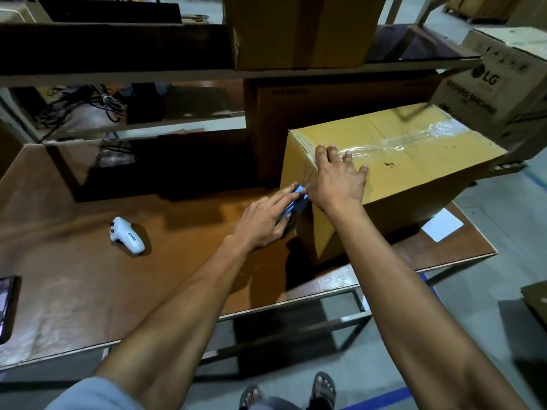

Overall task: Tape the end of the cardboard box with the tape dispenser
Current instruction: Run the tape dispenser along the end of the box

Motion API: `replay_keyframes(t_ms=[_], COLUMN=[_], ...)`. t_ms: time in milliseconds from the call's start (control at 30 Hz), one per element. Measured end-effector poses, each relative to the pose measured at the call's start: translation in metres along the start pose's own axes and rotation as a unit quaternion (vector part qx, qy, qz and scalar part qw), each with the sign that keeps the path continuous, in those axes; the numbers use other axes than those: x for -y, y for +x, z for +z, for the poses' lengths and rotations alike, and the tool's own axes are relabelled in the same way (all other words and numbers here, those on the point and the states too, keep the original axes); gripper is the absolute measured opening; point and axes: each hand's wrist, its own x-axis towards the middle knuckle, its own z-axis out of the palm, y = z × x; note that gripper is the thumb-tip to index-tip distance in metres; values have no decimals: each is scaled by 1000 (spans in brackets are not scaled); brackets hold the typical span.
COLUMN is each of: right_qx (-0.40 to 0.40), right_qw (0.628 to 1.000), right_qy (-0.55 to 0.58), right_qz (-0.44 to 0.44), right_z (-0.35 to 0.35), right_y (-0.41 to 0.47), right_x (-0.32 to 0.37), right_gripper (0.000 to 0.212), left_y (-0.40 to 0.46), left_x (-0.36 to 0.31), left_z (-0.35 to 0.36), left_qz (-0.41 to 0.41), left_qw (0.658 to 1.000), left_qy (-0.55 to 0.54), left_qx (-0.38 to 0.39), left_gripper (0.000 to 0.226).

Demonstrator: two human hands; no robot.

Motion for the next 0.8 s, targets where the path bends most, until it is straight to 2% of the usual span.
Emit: replay_keyframes(t_ms=[267, 433, 567, 800], right_qx=[13, 29, 22, 12], right_qw=[999, 999, 999, 999], right_qy=[12, 11, 6, -3], right_qz=[-33, -43, -41, -35], right_z=[-4, -6, -8, -7], right_y=[0, 0, -1, -3], right_x=[-8, -9, -7, -5], right_gripper=[106, 115, 112, 112], left_y=[-2, -6, -5, -3], left_x=[1, 2, 3, 1], left_z=[-4, -7, -6, -6], left_qz=[22, 51, 75, 68], left_qw=[1000, 996, 992, 993], left_qy=[12, 67, 101, 98], left_qx=[-10, -20, -28, -8], left_gripper=[64, 60, 57, 59])
